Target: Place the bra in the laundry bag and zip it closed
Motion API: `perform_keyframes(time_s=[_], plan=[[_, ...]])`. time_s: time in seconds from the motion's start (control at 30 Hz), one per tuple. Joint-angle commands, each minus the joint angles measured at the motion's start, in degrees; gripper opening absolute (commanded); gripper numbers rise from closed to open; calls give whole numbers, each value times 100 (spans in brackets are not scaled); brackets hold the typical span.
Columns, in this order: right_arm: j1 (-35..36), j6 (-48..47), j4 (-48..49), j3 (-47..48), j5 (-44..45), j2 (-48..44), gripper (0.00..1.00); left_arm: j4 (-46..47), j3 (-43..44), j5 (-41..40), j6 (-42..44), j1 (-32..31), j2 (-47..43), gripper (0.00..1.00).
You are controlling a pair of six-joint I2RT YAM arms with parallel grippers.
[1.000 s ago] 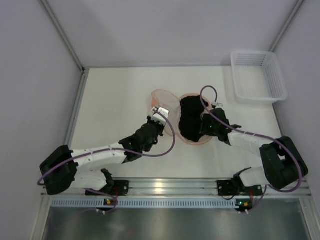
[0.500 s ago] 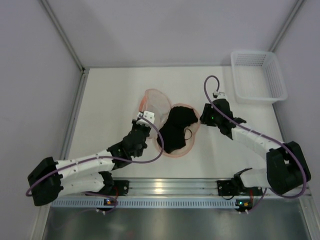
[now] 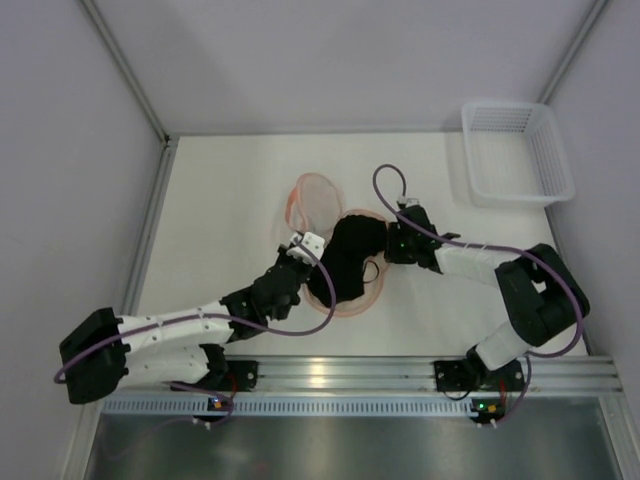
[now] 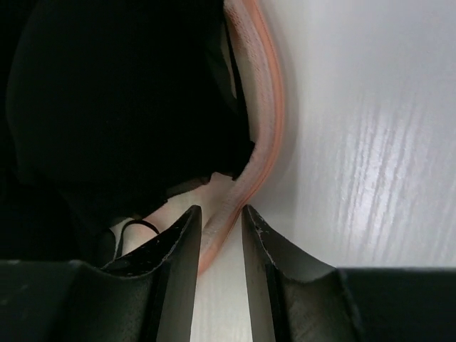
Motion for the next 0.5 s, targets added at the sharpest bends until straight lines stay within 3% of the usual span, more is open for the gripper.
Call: perform_keyframes(time_s=[0.0,0.2,0.47], plan=[[126,163,335,175,-12,287,31,113,206,537,46,-307,118,0],[135,172,642,166,163,551,27,-80,461,1389,-42,-958,460,0],[135,5,1012,999,173,964,23,-36,488,1584,-709,-1196,1006,1]])
